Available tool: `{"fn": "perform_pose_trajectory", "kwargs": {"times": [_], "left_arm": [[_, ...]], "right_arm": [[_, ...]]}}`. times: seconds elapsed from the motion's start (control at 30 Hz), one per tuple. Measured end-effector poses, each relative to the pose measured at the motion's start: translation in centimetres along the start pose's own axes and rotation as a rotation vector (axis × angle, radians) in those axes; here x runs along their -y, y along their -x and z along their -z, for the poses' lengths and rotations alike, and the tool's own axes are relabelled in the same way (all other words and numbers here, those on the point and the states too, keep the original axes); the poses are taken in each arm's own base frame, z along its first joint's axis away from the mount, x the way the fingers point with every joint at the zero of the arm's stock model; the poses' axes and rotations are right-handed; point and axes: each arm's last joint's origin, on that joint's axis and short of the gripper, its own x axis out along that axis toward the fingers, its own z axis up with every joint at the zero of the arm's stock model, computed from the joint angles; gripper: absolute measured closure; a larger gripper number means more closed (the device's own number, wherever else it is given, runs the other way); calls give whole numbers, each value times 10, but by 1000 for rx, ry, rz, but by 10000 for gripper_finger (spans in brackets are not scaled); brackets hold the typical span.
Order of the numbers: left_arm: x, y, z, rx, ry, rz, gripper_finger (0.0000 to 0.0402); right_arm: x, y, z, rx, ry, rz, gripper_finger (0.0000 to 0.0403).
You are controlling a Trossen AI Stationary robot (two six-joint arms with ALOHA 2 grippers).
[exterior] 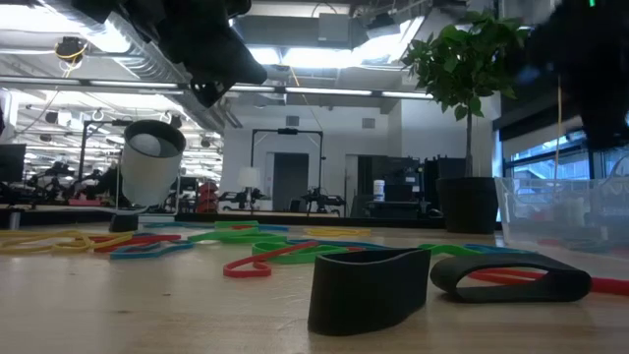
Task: Pick and place rubber bands into bin
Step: Put the black rubber band into the transparent bin
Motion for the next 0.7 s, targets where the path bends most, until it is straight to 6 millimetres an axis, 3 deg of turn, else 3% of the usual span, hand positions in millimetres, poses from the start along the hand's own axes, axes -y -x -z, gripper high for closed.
{"fn": "perform_pose_trajectory", "kwargs": {"times": [0.17, 0.27, 0.7], "left_arm": [[0, 0, 0, 2, 1, -6, 400], [-1, 0, 0, 9, 2, -24, 399], [-4, 0, -2, 61, -21, -143, 386]], "right_arm": [[5, -39, 0, -47, 8, -36, 371], [7, -48, -1, -58, -21, -48, 355], [10, -30, -4, -83, 40, 6, 253]]}}
